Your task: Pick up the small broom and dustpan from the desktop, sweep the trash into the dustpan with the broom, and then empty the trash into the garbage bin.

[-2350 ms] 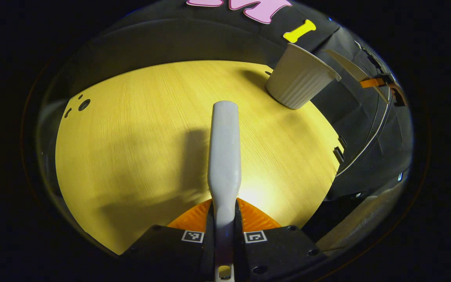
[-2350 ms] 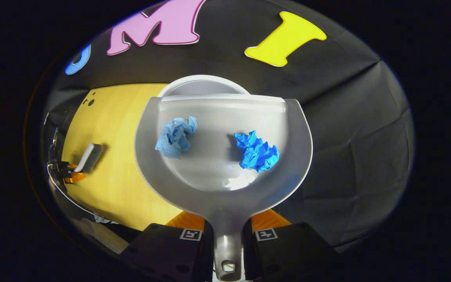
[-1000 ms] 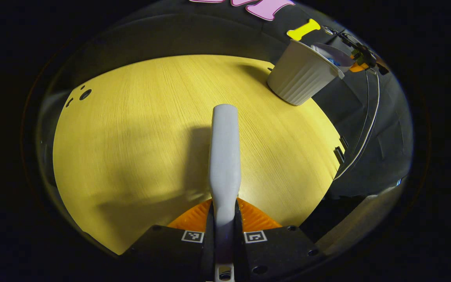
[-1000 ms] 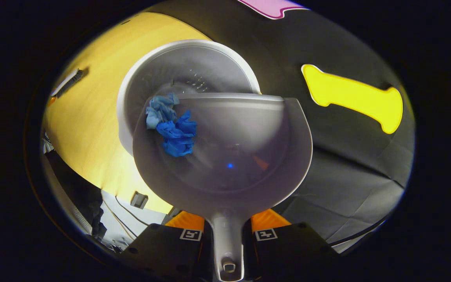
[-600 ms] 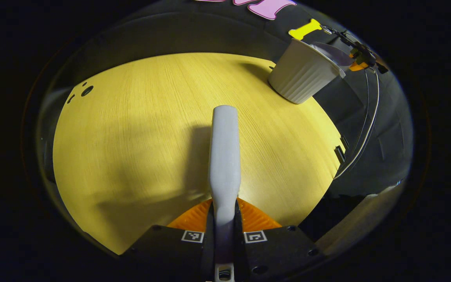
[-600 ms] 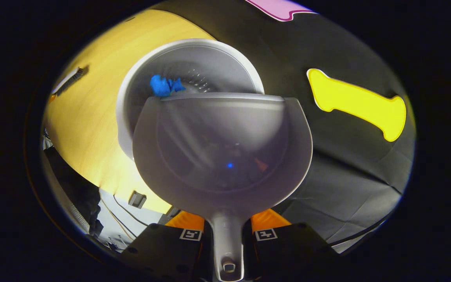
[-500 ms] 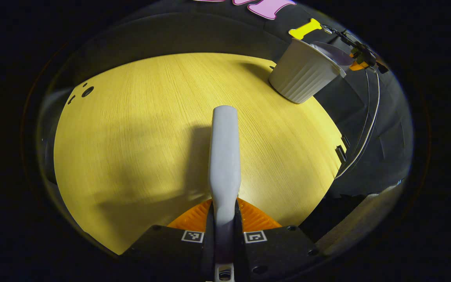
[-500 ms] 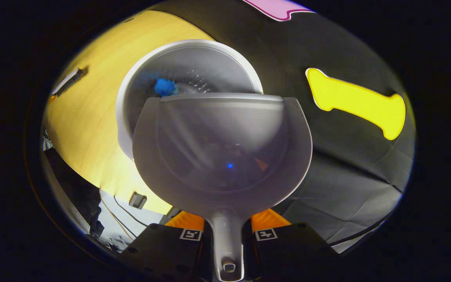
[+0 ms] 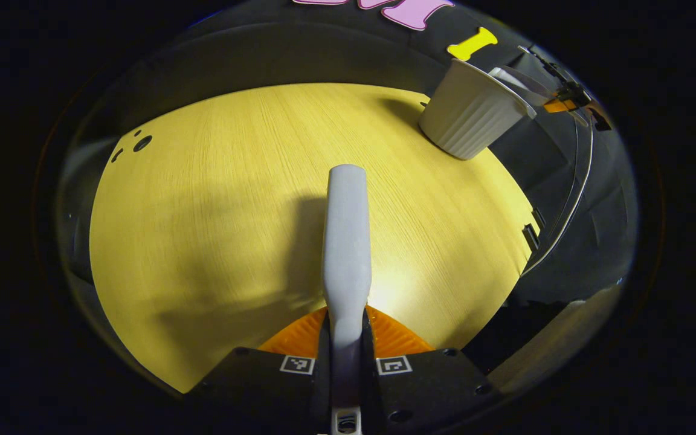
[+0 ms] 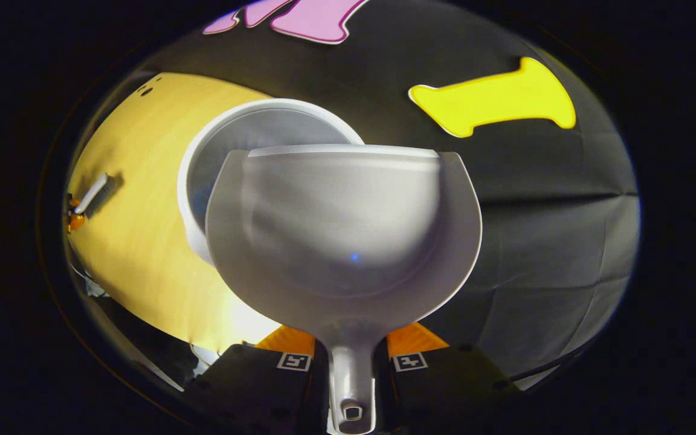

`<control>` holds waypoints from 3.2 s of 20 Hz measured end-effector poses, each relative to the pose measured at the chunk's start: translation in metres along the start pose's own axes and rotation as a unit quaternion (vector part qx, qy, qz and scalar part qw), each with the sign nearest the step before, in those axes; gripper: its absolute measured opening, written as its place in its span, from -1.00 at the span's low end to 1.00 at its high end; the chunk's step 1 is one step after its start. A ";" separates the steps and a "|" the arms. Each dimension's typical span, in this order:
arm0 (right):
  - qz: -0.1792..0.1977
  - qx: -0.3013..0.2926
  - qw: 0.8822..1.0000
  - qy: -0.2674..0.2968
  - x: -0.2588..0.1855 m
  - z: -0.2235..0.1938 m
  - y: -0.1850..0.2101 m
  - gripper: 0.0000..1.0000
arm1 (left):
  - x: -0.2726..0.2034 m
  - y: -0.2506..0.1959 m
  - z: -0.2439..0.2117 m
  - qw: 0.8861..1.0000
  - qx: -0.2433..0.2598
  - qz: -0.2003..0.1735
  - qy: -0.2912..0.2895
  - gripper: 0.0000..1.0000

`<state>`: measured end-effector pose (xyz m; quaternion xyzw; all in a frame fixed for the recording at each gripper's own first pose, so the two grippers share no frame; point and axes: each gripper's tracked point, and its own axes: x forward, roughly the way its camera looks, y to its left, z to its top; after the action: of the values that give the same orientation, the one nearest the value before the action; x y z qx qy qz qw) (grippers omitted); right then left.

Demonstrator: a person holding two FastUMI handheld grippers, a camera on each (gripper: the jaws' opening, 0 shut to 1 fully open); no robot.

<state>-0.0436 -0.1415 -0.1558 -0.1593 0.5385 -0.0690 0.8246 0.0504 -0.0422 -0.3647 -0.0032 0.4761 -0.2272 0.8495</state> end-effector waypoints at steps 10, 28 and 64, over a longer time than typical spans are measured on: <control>0.066 0.058 0.986 -0.143 -0.093 -0.020 0.041 -0.33 | -0.007 0.007 -0.004 0.999 -0.012 0.045 0.004 -0.55; 0.222 -0.058 0.968 -0.098 -0.061 -0.095 0.271 -0.32 | -0.005 0.030 -0.017 0.994 -0.028 0.110 0.009 -0.54; 0.230 -0.019 0.973 -0.005 0.079 -0.139 0.334 -0.39 | 0.023 0.049 0.009 0.988 -0.039 0.151 0.023 -0.46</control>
<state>-0.1571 0.1240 -0.3878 -0.0471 0.5579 0.1341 0.8177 0.0865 -0.0090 -0.3888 0.0405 0.4993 -0.0776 0.8620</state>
